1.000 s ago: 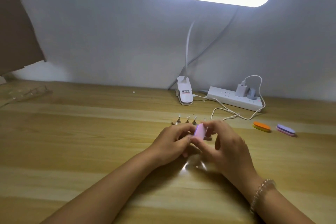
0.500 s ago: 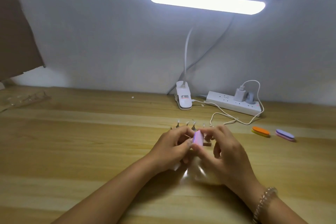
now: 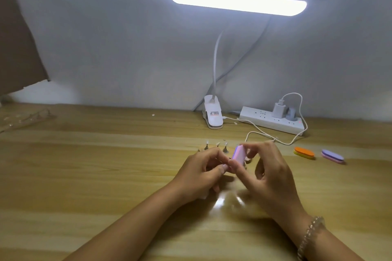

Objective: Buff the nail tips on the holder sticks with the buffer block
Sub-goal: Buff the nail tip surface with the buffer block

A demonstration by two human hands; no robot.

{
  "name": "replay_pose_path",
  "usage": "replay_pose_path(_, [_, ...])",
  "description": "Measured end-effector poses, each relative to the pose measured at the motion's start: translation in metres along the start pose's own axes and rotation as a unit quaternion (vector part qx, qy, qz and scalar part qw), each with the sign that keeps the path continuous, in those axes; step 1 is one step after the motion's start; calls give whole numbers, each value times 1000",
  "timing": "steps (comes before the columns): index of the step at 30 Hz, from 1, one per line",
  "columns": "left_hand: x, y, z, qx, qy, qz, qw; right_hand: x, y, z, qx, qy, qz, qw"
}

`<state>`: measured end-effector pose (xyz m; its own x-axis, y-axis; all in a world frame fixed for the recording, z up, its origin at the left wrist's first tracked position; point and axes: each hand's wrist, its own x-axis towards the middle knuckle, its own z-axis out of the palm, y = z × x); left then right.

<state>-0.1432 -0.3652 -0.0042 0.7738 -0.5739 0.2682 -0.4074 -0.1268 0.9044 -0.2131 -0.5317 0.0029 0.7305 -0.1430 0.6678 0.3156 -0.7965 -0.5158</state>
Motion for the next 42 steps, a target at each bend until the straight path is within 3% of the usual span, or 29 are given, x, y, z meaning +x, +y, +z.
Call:
replay_pose_path(3, [0,-1,0,4,6,-5,1000,0,0,4,2,-44,12,999])
replay_pose_path(6, [1,-2,1,-28,4,-16,999,6,7,0,39,12,55,998])
replay_pose_path(9, [1,-1,1,-40,2,-19,999,4,4,-2,80,41,46,995])
replay_pose_path(16, [0,-1,-2,19,5,14,1000,-4,-3,1,8,-34,-48,998])
replay_pose_path(18, [0,-1,-2,27,7,14,1000,-4,-1,2,-9,-51,-40,998])
replay_pose_path(21, [0,-1,-2,10,2,14,1000,0,2,1,-13,-8,0,1000])
replay_pose_path(23, [0,-2,-2,11,-3,17,1000,-1,-2,-1,-4,7,-20,1000])
replay_pose_path(26, [1,-3,-3,18,-6,25,1000,-7,-7,3,-45,-50,-75,995])
replay_pose_path(32, [1,-2,0,8,-8,17,1000,0,0,-1,-22,3,-4,1000])
replay_pose_path(35, [-1,-1,-2,48,-6,30,998,-7,-9,0,-40,-46,-54,997])
replay_pose_path(37, [-1,-1,-2,60,2,26,998,-8,-8,3,-51,-70,-43,995])
replay_pose_path(42, [-2,0,-1,30,-8,1,999,-2,0,3,-47,-2,-5,999])
